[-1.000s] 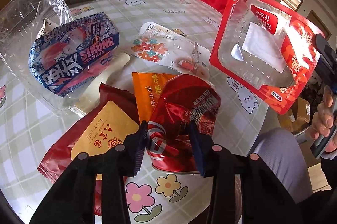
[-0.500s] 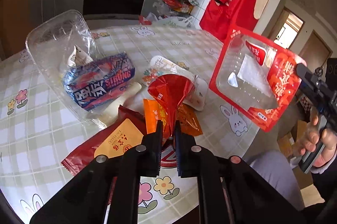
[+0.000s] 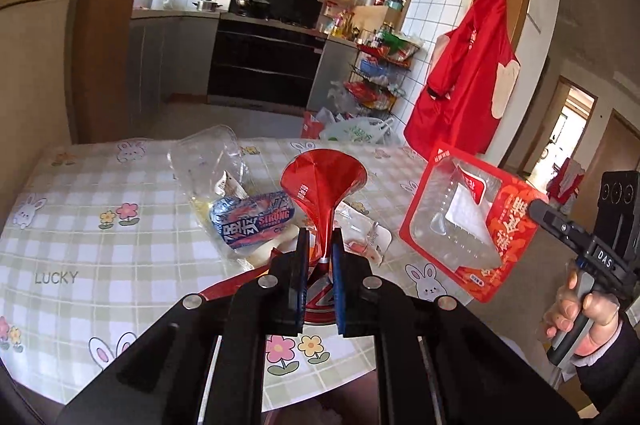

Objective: Collect trash
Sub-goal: 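Carry the can and package over the pink bin and open both grippers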

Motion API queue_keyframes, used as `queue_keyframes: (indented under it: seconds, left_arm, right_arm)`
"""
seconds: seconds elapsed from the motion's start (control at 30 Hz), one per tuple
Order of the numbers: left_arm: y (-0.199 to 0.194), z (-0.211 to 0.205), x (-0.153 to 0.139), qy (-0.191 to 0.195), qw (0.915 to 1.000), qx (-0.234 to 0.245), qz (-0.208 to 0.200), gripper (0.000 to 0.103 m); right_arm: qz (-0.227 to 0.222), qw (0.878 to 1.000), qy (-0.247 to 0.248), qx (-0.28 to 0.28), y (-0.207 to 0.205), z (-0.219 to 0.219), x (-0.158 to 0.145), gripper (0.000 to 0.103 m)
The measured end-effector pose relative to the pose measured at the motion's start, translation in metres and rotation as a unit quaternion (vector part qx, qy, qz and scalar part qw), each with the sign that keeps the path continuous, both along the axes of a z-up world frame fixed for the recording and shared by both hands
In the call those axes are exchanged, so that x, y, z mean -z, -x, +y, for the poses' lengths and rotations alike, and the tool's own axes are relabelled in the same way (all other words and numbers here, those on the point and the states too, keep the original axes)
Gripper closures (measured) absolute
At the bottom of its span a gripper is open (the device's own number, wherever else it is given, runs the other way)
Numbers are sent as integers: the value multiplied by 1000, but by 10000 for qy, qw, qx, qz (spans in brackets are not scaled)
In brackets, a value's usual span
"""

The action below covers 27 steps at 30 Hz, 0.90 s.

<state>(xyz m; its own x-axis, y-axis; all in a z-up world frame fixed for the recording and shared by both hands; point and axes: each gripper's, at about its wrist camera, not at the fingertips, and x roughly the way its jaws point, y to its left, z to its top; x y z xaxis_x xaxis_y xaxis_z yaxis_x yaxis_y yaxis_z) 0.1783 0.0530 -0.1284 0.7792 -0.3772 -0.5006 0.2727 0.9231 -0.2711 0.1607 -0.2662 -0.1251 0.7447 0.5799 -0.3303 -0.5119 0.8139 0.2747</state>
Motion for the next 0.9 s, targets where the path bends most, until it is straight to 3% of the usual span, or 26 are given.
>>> queue_keyframes:
  seconds: [0.23, 0.5, 0.6, 0.9]
  left_arm:
    - [76, 4, -39, -69, 9992, -136, -360, 92]
    - [138, 17, -44, 291, 9983, -355, -361, 92]
    - [152, 22, -44, 452, 9976, -333, -396, 92]
    - [156, 24, -40, 403, 9979, -296, -406, 96]
  right_arm:
    - [28, 9992, 54, -404, 63, 12, -14, 59]
    - [363, 9952, 463, -780, 108, 43, -5, 59]
    - [481, 9935, 597, -841, 113, 51, -1, 59]
    - [797, 9896, 766, -919, 102, 64, 10, 57]
